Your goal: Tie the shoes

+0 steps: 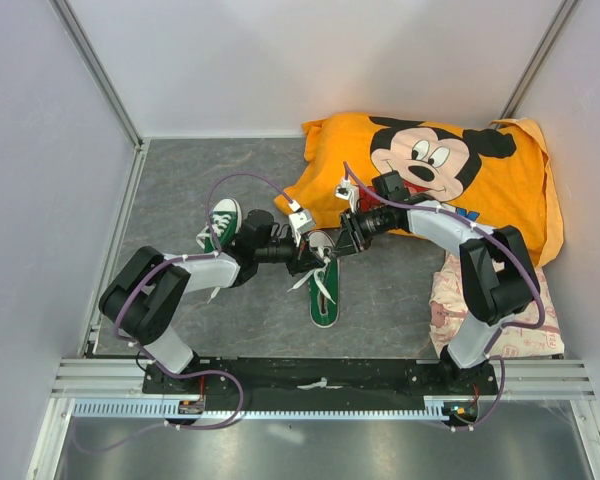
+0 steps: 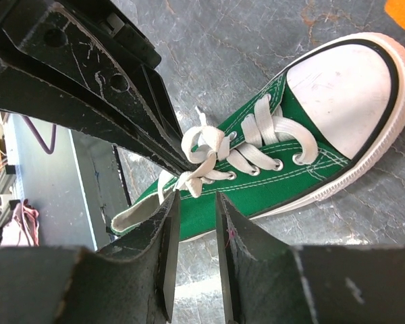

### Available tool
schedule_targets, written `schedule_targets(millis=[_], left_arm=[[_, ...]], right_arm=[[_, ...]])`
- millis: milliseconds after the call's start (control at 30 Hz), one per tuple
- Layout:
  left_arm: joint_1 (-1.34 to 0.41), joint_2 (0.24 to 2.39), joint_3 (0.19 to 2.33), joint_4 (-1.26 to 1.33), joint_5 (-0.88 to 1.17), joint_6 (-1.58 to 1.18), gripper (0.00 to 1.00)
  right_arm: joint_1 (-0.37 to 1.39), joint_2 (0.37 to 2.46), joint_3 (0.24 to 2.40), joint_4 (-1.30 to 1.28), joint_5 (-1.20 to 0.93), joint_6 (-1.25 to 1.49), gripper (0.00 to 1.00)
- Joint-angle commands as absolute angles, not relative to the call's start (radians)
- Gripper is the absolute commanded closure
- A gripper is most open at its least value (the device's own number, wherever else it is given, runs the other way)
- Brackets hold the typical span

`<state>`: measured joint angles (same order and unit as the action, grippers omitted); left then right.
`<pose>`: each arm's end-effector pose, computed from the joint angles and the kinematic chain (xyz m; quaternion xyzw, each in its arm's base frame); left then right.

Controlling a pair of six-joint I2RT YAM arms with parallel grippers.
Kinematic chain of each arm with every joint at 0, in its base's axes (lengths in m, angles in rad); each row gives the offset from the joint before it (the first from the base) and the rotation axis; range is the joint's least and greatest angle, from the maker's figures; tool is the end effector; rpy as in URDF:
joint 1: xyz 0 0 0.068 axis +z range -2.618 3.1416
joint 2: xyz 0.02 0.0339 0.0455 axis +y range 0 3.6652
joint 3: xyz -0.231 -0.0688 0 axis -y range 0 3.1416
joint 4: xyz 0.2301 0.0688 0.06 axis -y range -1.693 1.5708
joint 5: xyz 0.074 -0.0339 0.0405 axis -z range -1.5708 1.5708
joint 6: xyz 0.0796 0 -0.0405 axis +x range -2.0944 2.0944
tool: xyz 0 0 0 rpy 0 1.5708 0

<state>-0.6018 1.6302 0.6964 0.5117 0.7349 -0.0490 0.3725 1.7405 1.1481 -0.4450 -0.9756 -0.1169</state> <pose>0.2502 -0.2366 0.1403 0.4016 0.7005 -0.4479 0.3840 0.2962 0.1865 0.1603 -0.3263 0.7968 0.4781 0.1733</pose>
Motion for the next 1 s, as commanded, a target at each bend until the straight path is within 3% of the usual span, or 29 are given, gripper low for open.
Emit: schedule_targets(millis=[0, 200, 600, 733, 967], left_arm=[[-0.604, 1.632, 0.689, 0.558, 0.761, -0.058, 0.98], [-0.604, 1.629, 0.689, 0.558, 0.765, -0.057, 0.98], [-0.601, 1.634, 0.690, 0.560, 0.776, -0.051, 0.98], [-0.595, 1.634, 0.689, 0.558, 0.778, -0.048, 0.99], [-0.591, 1.634, 0.689, 0.558, 0.788, -0.046, 0.98]], right_arm=[[0.391, 1.750, 1.158, -0.430, -1.008, -0.158, 0.66], [0.402, 1.759, 1.169, -0.428, -0.999, -0.175, 0.66], [0.410, 1.755, 1.164, -0.430, -1.009, -0.201, 0.88], [0.396, 1.747, 1.157, -0.434, -1.019, -0.206, 0.68], [0.370, 1.736, 1.154, -0.474, -1.012, -0.278, 0.74]])
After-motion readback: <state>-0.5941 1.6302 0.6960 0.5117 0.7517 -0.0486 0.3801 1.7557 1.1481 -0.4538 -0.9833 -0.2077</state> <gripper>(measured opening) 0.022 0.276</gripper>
